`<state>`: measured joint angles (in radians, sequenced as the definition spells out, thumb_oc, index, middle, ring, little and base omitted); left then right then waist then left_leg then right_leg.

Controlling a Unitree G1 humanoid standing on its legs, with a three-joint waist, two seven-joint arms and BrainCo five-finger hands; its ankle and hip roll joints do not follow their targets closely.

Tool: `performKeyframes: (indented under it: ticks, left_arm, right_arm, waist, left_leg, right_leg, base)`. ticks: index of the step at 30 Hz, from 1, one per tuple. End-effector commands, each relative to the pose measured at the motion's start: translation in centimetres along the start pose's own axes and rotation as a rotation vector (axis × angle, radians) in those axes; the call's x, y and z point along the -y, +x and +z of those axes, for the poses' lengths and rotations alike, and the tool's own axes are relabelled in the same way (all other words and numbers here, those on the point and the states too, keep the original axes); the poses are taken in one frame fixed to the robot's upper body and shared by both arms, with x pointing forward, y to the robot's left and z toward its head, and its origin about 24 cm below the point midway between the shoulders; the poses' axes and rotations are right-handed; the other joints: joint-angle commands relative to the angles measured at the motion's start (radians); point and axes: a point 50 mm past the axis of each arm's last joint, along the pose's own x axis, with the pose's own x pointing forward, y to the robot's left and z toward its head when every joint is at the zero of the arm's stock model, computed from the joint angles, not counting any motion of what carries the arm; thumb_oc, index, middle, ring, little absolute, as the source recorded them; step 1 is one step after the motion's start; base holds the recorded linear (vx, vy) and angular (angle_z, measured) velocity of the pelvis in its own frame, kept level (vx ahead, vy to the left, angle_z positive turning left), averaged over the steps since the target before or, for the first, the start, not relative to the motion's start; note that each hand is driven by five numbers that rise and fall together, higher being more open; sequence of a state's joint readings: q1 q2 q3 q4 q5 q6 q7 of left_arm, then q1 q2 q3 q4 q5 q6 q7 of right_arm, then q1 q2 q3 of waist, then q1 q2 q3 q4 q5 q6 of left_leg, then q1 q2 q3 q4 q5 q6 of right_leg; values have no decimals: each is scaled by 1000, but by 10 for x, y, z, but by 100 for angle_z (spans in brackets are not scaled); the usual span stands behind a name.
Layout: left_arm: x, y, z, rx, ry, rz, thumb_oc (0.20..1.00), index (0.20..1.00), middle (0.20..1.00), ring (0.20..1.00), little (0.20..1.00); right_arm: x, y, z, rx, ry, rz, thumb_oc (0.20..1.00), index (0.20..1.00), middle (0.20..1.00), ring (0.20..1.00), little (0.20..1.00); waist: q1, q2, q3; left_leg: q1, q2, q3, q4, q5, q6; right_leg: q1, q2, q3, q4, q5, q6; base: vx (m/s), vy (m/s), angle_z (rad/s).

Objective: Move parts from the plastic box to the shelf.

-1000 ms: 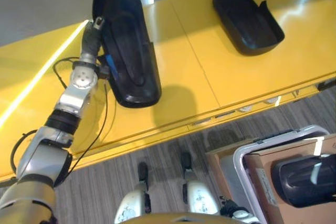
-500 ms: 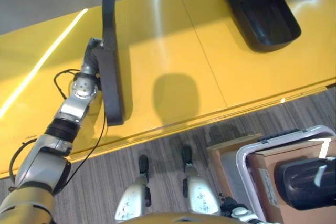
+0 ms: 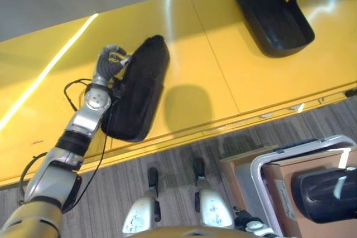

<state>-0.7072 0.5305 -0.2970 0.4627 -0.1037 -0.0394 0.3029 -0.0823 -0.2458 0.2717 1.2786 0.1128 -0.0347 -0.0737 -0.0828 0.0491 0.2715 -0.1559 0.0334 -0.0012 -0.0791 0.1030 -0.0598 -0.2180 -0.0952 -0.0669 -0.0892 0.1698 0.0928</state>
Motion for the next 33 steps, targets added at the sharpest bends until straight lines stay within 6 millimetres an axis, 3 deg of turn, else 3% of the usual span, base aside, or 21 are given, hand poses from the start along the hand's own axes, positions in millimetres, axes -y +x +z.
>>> performKeyframes:
  ticks: [1, 3, 5, 8, 16, 20, 24, 26, 27, 29, 31, 33]
  left_arm:
    - [-8, 15, 2, -28, -13, 81, 1000, 1000, 1000, 1000, 1000]
    - [-6, 18, 5, -34, -95, 110, 1000, 1000, 1000, 1000, 1000]
    - [-6, 16, 23, 25, -400, 217, 1000, 1000, 1000, 1000, 1000]
    - [-12, 9, 31, 73, -538, 278, 1000, 1000, 1000, 1000, 1000]
    - [-31, -13, 48, 217, -661, 310, 1000, 1000, 1000, 1000, 1000]
    - [-33, -26, 41, 217, -684, 299, 1000, 1000, 1000, 1000, 1000]
    - [-28, -69, 16, 163, -697, 257, 1000, 1000, 1000, 1000, 1000]
    - [-22, -90, 6, 124, -660, 188, 1000, 1000, 1000, 1000, 1000]
    - [-23, -109, -8, 71, -587, 144, 1000, 1000, 1000, 1000, 1000]
    - [-23, -109, -8, 69, -586, 144, 1000, 1000, 1000, 1000, 1000]
    - [-20, -129, -26, -13, -579, 78, 1000, 1000, 1000, 1000, 1000]
    - [-12, -135, -30, -43, -615, 17, 1000, 1000, 1000, 1000, 1000]
  right_arm:
    - [-15, 3, 35, 100, 34, 31, 1000, 1000, 1000, 1000, 1000]
    - [-14, 3, 37, 101, 35, 27, 1000, 1000, 1000, 1000, 1000]
    - [-13, 3, 38, 99, 28, 10, 1000, 1000, 1000, 1000, 1000]
    - [-9, 3, 37, 93, 26, -5, 1000, 1000, 1000, 1000, 1000]
    - [-2, 3, 29, 63, 13, -33, 1000, 1000, 1000, 1000, 1000]
    - [-2, 3, 27, 55, 20, -33, 1000, 1000, 1000, 1000, 1000]
    - [-7, 2, 20, 39, 43, -18, 1000, 1000, 1000, 1000, 1000]
    - [-9, 2, 17, 32, 49, -12, 1000, 1000, 1000, 1000, 1000]
    - [-10, 1, 11, 18, 59, -4, 1000, 1000, 1000, 1000, 1000]
    - [-11, 1, 10, 17, 58, -4, 1000, 1000, 1000, 1000, 1000]
    - [-11, 0, 3, -6, 73, -1, 1000, 1000, 1000, 1000, 1000]
    - [-12, 0, 0, -15, 67, 4, 1000, 1000, 1000, 1000, 1000]
  waist:
    - [6, -30, -37]
    - [4, -29, -37]
    - [4, -26, -41]
    - [7, -25, -49]
    - [27, -22, -91]
    - [35, -25, -107]
    - [59, -30, -132]
    - [70, -34, -140]
    - [82, -39, -149]
    - [81, -39, -149]
    - [91, -43, -163]
    - [95, -47, -169]
  left_leg:
    - [-16, 36, -36, -8, -31, -30]
    - [-16, 38, -36, -8, -31, -30]
    - [-13, 40, -37, -8, -32, -30]
    - [-5, 41, -39, -8, -35, -31]
    - [29, 45, -51, -8, -51, -31]
    - [43, 48, -56, -8, -57, -32]
    - [64, 49, -68, -8, -66, -28]
    - [72, 49, -72, -8, -68, -26]
    - [83, 51, -76, -8, -73, -24]
    - [84, 51, -76, -8, -74, -24]
    - [98, 55, -80, -8, -77, -23]
    - [100, 57, -84, -8, -78, -23]
  right_leg:
    - [44, -78, 10, 2, -81, 82]
    - [44, -78, 11, 2, -82, 81]
    - [46, -78, 12, 2, -85, 79]
    - [56, -77, 9, 2, -91, 78]
    - [106, -76, -6, 2, -113, 73]
    - [125, -76, -17, 2, -119, 71]
    - [152, -75, -26, 2, -126, 66]
    - [165, -75, -29, 2, -130, 64]
    - [179, -73, -34, 2, -136, 62]
    - [180, -73, -34, 2, -136, 62]
    - [196, -71, -36, 2, -141, 60]
    - [203, -69, -40, 3, -145, 59]
  base:
    - [0, 0, 0]
    - [0, 0, 0]
    - [0, 0, 0]
    - [7, -3, -1]
    - [32, -9, 1]
    - [9, -2, 2]
    - [21, -2, 5]
    - [16, -11, 12]
    - [17, -12, 13]
    - [9, -7, 6]
    - [10, -2, 7]
    - [0, 0, 2]
